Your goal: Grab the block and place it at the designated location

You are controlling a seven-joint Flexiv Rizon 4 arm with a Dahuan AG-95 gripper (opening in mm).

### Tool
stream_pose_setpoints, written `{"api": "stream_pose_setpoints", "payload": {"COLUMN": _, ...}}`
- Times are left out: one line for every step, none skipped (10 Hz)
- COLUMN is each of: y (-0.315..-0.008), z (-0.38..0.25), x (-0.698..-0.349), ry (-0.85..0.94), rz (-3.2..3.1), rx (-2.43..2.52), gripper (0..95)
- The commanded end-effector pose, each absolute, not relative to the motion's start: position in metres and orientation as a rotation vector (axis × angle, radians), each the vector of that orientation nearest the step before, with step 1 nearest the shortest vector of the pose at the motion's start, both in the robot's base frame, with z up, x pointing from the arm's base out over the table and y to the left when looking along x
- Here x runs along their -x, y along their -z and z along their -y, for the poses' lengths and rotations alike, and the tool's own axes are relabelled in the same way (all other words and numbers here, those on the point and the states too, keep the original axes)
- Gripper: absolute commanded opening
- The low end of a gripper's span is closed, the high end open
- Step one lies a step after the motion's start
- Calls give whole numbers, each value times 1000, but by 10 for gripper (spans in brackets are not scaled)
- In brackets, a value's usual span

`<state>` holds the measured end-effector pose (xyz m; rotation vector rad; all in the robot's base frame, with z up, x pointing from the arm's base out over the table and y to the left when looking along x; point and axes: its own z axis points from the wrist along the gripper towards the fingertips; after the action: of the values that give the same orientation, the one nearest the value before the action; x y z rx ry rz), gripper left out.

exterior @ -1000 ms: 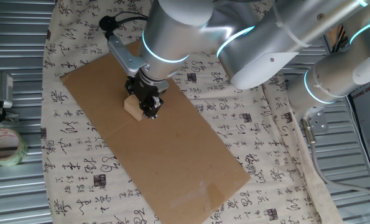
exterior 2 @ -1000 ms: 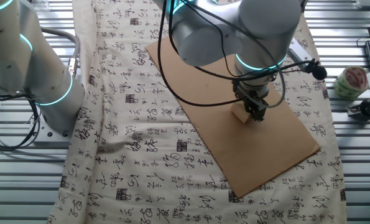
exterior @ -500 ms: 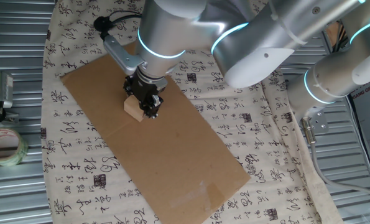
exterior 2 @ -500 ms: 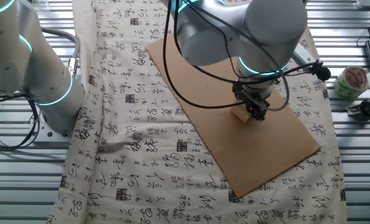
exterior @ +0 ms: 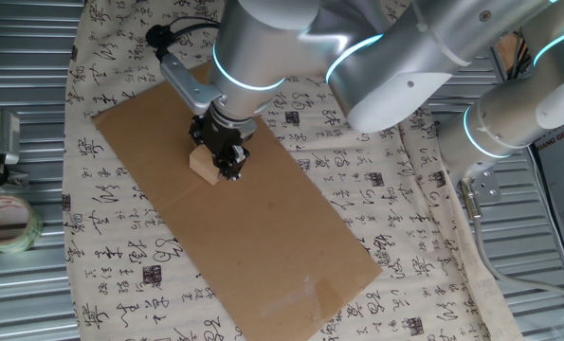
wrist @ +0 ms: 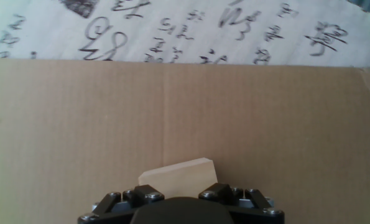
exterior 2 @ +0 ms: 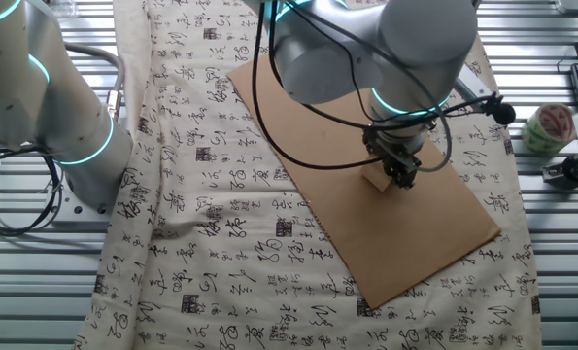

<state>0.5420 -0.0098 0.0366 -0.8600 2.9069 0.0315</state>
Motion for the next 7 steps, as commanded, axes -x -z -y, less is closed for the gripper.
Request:
{"api": "stream_pose_setpoints", "payload": {"y": -37, "z": 10, "x": -542, "ry": -23, "rz": -2912, "rx": 847, "gripper": 0}}
{"api": "stream_pose_setpoints", "payload": {"y": -37, "z": 10, "x": -541, "ry": -10, "rz": -2920, "rx": 835, "gripper": 0}}
{"api": "stream_pose_setpoints", "payload": {"y": -36, "z": 10, "x": -540, "ry": -6, "rz": -2927, "rx": 811, "gripper": 0}}
{"api": "stream_pose_setpoints", "payload": {"y": -36, "z": 10, "x": -539, "ry": -5, "rz": -2925, "rx": 800, "gripper": 0}}
{"api": "stream_pose_setpoints", "payload": {"y": -35, "z": 10, "x": -538, "ry": -15, "rz": -2939, "rx": 748, "gripper": 0}}
{"api": "stream_pose_setpoints", "payload": {"y": -35, "z": 9, "x": -538, "ry": -18, "rz": -2943, "rx": 733, "gripper": 0}}
{"api": "stream_pose_setpoints", "payload": {"y": -35, "z": 10, "x": -537, "ry": -24, "rz": -2953, "rx": 694, "gripper": 0}}
